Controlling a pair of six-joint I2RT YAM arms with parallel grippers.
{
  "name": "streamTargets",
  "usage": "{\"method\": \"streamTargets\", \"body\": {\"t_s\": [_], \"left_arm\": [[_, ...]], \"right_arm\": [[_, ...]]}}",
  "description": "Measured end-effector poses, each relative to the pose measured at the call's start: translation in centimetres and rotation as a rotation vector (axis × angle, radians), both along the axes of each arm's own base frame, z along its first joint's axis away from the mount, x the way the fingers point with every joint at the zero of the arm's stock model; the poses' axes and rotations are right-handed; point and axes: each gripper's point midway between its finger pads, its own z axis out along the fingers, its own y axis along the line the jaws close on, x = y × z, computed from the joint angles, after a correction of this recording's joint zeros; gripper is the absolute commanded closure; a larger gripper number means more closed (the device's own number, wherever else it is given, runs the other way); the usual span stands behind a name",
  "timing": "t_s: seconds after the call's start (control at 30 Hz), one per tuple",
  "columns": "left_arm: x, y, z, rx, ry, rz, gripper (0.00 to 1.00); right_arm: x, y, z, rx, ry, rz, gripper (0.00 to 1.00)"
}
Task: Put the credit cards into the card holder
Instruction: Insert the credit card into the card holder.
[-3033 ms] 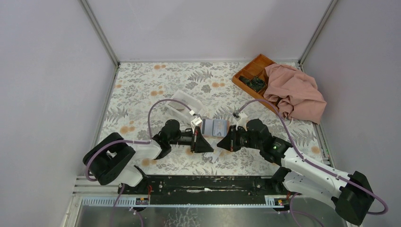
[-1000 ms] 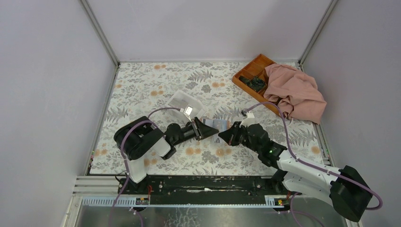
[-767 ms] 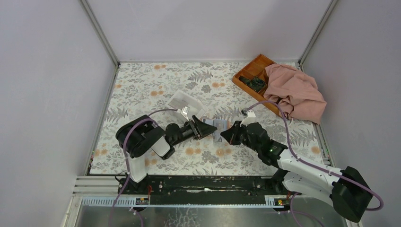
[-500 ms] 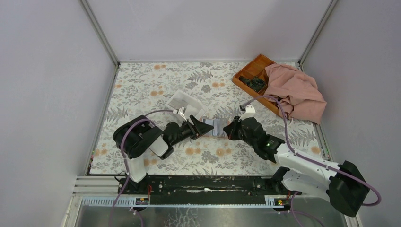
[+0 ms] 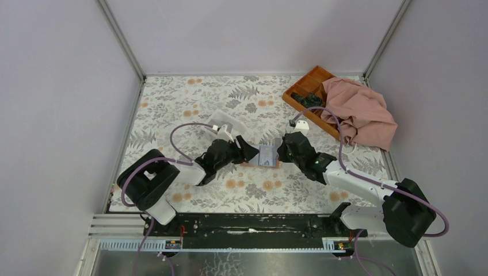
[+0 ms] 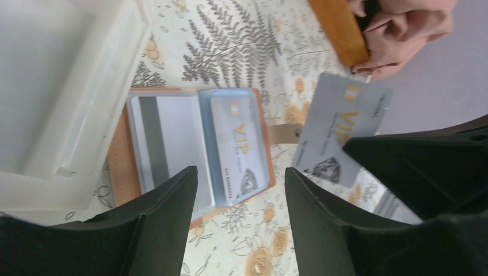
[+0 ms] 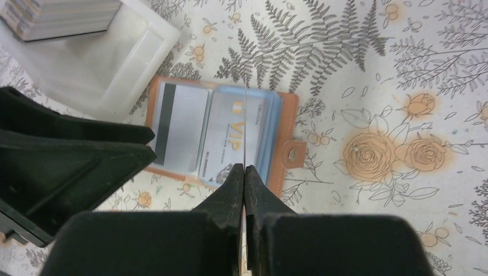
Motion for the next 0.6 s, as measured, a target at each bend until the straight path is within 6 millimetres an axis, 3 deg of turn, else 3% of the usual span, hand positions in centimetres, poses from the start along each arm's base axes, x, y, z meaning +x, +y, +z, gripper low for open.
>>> {"method": "streamTargets", "body": {"t_s": [0.23,0.6], "left_arm": [[-0.1,0.2,-2.0,0.158,0.030,0.005,0.37],[-0.1,1.1,-3.5,0.264,0.060,0.021,0.38]], "right_arm": [[1.3,-1.0,-0.4,-0.014,0.016,-0.044,1.00],[1.1,-1.4,-2.6,-0.034,0.096,-0.036,1.00]]}}
